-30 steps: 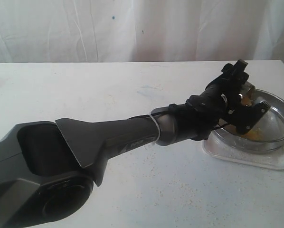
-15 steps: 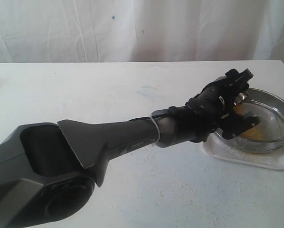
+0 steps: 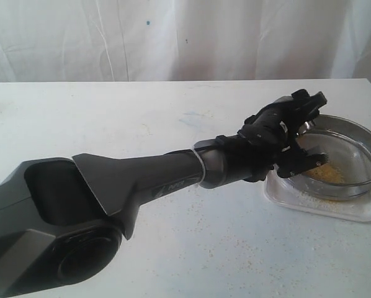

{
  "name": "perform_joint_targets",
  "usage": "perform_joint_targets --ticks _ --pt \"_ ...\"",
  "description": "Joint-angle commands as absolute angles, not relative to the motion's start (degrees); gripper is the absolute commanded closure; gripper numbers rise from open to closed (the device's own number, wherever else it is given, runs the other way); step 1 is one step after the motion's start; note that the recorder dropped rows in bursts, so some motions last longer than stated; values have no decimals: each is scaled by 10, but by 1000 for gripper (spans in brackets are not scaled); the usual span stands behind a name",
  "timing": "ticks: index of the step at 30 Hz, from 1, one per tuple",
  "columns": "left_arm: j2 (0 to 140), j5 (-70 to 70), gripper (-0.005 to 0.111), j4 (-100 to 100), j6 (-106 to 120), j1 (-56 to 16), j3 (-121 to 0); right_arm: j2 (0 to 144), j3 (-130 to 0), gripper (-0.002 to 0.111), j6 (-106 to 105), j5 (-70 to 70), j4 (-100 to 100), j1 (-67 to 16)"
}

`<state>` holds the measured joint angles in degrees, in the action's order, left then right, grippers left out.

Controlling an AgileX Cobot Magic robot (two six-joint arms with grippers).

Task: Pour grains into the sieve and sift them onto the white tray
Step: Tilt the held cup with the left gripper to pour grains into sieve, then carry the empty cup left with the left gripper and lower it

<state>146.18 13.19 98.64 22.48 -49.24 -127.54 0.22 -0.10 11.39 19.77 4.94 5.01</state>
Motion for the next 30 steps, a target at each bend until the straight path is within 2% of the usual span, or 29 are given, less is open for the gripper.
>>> perform_joint_targets --ticks 1,16,24,30 --pt "1456 149 107 999 271 -493 -1280 0 0 108 114 197 54 52" --pt "1452 122 107 999 368 -504 -1290 0 0 108 114 197 54 52" --pt "1452 153 107 999 25 -504 -1382 0 0 108 114 197 54 52" --pt "1440 148 107 999 -253 -496 -1403 0 0 108 114 197 54 52"
